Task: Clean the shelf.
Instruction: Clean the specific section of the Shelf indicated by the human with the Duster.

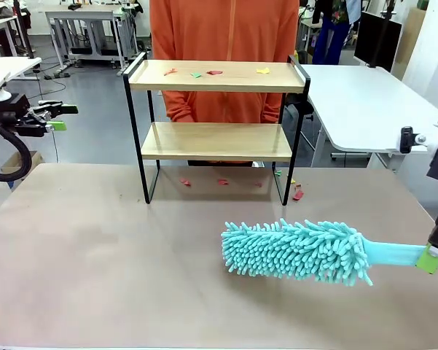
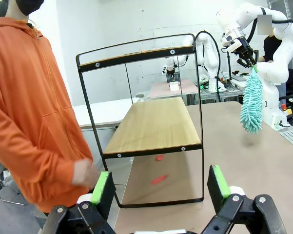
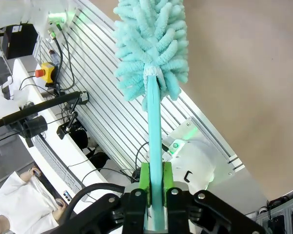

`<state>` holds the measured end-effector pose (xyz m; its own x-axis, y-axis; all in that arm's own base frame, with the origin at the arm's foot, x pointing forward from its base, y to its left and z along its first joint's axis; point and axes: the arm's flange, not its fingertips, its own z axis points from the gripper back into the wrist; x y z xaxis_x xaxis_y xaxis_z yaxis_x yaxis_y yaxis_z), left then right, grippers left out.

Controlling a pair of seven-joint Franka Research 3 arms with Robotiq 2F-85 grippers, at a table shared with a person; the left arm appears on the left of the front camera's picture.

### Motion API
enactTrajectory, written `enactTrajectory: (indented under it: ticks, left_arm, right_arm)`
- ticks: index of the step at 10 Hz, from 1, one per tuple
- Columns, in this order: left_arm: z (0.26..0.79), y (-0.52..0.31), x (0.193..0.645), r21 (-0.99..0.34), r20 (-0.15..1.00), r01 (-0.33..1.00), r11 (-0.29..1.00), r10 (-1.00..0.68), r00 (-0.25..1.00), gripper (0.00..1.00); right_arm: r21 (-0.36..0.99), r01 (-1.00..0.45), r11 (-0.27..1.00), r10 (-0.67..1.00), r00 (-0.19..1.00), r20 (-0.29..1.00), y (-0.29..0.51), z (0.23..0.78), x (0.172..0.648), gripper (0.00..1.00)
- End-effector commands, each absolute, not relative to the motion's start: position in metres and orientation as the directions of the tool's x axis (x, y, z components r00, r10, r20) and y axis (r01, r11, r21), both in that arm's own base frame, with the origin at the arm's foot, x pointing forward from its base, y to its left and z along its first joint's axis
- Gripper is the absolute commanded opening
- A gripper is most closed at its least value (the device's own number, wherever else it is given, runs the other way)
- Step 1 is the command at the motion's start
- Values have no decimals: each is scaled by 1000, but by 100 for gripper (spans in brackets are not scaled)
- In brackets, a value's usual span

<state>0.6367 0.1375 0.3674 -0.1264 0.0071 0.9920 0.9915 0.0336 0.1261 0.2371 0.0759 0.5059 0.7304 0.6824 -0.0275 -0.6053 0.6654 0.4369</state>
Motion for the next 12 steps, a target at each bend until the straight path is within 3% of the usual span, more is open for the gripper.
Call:
enactTrajectory:
  ticks: [1, 12]
  left_arm:
    - [369, 136, 634, 137, 991, 990, 26, -11, -137, 100]
    - [369, 136, 634, 137, 991, 990, 26, -11, -137, 100]
  right_arm:
    - [448, -605, 658, 685, 728, -23, 78, 510, 239, 13]
    - [448, -605, 658, 685, 728, -23, 78, 510, 239, 13]
